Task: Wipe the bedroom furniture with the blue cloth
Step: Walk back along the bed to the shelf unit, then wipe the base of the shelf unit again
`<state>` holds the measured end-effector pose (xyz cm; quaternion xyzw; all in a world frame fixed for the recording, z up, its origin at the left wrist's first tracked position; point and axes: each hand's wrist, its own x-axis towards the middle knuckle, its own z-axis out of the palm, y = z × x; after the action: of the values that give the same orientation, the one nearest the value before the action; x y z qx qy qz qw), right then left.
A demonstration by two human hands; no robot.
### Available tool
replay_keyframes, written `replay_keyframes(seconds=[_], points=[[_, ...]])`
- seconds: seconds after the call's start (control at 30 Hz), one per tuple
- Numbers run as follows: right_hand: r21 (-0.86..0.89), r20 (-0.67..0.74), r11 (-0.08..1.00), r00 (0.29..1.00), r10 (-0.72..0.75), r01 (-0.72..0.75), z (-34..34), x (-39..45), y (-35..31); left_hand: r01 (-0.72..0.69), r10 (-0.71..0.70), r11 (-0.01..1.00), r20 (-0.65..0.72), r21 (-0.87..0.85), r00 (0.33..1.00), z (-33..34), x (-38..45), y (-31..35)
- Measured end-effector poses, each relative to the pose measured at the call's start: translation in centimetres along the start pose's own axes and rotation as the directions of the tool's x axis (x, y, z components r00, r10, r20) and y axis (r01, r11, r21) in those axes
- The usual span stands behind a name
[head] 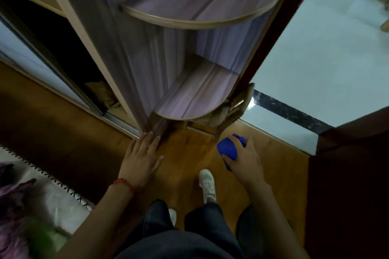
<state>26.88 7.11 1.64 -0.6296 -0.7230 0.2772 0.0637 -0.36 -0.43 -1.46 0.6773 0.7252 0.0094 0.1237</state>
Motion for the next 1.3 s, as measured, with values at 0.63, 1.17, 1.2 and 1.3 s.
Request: replay_keyframes(seconds=[0.63,1.17,1.2,1.3], points=[[-0.206,0.417,0.769,0.765,-0.49,0.605,-1.4,22.9,-3.9,0.618,-0.623,0.776,-0.006,-0.126,0.782,1.5,5.6,5.1],[0.011,0.439,0.933,0.836,-0.329,0.361,13.6,30.5,-6.0,0.668,-0.683,0.713,0.007,-0.21,0.731,7.6,6.2,0.6],[0.006,0.434,0.933,0.84,-0.326,0.359,14.4,31.1,-6.3,0.673,-0.689,0.707,0.003,-0.216,0.725,7.8,6.3,0.3],[0.012,0.418,0.932,0.845,-0.334,0.363,16.5,32.5,-7.1,0.68,-0.703,0.694,-0.02,-0.239,0.711,8.5,6.7,-0.5]])
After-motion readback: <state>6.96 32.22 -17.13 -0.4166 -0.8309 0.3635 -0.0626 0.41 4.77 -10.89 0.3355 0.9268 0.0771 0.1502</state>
